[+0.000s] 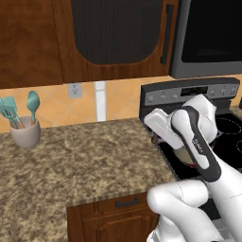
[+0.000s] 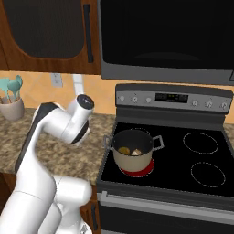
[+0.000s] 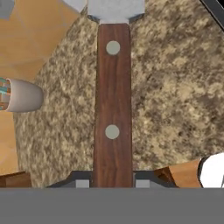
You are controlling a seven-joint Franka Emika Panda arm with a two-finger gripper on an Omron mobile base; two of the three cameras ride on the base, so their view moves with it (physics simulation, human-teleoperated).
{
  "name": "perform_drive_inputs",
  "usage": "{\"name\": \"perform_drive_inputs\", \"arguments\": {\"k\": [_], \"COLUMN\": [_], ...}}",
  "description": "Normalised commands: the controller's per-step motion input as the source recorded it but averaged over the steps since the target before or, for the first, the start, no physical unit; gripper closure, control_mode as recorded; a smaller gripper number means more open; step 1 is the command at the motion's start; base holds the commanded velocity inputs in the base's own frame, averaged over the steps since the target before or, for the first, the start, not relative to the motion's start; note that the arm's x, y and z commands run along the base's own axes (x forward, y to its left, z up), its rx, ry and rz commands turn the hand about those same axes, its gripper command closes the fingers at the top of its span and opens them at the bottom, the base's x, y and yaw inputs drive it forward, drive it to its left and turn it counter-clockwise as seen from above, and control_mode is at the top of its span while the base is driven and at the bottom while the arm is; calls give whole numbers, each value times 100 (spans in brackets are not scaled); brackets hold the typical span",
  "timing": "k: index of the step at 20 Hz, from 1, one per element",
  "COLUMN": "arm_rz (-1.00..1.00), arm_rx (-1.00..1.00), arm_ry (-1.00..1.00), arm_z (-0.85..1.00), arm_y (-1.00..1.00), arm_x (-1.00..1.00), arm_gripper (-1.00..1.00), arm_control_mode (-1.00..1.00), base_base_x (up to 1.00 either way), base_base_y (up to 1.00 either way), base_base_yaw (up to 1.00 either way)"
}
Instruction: Put the avocado and mushroom in the pot. Retrieve the spatula and lightly stir the vegetables in the pot.
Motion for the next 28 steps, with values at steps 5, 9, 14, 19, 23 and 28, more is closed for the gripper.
{"name": "perform_drive_inputs", "arguments": {"k": [5, 9, 14, 19, 23, 28], "arm_rz": [-10, -27, -16, -11, -8, -15], "arm_rx": [15, 15, 16, 23, 26, 21], "arm_ry": [0, 9, 10, 5, 14, 14], "arm_z": [25, 26, 2, 0, 10, 12], "arm_y": [-21, -33, -46, -22, -44, -51], "arm_x": [0, 2, 2, 8, 4, 4], "arm_gripper": [100, 100, 100, 100, 100, 100], "arm_control_mode": [-100, -100, -100, -100, -100, -100], "base_base_x": [0, 0, 0, 0, 0, 0], "base_base_y": [0, 0, 0, 0, 0, 0], "base_base_yaw": [0, 0, 0, 0, 0, 0]}}
